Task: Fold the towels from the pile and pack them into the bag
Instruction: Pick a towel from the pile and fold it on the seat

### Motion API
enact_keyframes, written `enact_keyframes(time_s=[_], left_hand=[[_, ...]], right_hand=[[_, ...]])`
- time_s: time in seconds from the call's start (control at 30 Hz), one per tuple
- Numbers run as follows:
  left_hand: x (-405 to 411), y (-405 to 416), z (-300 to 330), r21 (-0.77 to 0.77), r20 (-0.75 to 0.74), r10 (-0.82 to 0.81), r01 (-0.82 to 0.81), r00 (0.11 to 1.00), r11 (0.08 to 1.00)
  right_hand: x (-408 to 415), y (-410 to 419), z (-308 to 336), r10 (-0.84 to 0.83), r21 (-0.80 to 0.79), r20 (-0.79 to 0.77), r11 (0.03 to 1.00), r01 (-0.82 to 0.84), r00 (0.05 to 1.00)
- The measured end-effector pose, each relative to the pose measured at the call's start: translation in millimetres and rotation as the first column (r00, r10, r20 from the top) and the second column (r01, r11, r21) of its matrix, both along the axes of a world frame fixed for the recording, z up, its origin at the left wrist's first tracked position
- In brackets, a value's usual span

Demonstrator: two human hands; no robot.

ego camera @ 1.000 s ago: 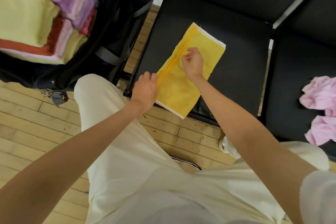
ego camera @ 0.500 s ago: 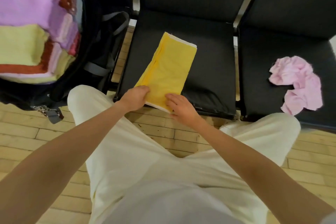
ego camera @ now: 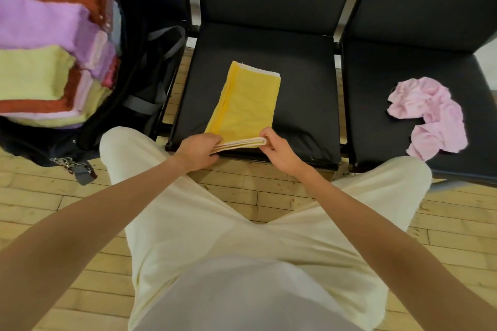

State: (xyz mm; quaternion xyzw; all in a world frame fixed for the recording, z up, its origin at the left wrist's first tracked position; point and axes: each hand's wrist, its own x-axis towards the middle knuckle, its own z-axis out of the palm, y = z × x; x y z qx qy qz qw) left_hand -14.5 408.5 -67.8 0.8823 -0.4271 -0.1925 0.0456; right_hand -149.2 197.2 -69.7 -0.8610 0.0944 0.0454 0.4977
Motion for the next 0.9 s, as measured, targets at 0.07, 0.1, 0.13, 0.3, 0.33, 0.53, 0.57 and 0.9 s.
enact_keyframes(time_s=[0.07, 0.1, 0.13, 0.3, 0.33, 0.53, 0.57, 0.9], left_hand=[[-2.8, -4.3, 8.4, -0.091, -0.108, 0.066, -0.076, 0.992, 0.993], [-2.1, -7.4, 14.0, -0.127, -0.179, 0.079, -0.103, 0.981, 0.987], [-0.3, -10.2, 19.6, -0.158, -0.250, 0.086, -0.128, 0.964, 0.979], [8.1, -24.6, 37.5, -0.262, -0.595, 0.112, -0.324, 0.796, 0.909], [7.9, -28.4, 36.1, -0.284, -0.617, 0.122, -0.364, 0.778, 0.887], [14.0, -57.4, 11.0, -0.283, -0.487, 0.354, -0.528, 0.798, 0.801], [16.1, -61.7, 7.1, -0.257, -0.460, 0.396, -0.546, 0.795, 0.797], [24.0, -85.8, -16.6, 0.029, -0.259, 0.534, -0.546, 0.805, 0.837]], right_hand=[[-5.8, -7.4, 1.5, -0.090, 0.114, -0.011, 0.989, 0.091, 0.996], [-8.2, -11.5, 0.8, -0.135, 0.154, -0.016, 0.979, 0.136, 0.991], [-10.8, -15.2, 1.0, -0.183, 0.190, -0.026, 0.964, 0.185, 0.983], [-16.0, -24.8, 5.3, -0.412, 0.254, 0.015, 0.883, 0.395, 0.911], [-14.5, -23.7, 5.8, -0.430, 0.201, 0.057, 0.889, 0.411, 0.901], [16.9, -18.0, -4.0, -0.487, -0.276, 0.101, 0.824, 0.495, 0.868], [24.0, -18.2, -6.9, -0.502, -0.325, 0.075, 0.805, 0.497, 0.862], [49.7, -18.2, -27.3, -0.573, -0.557, -0.173, 0.728, 0.401, 0.801]])
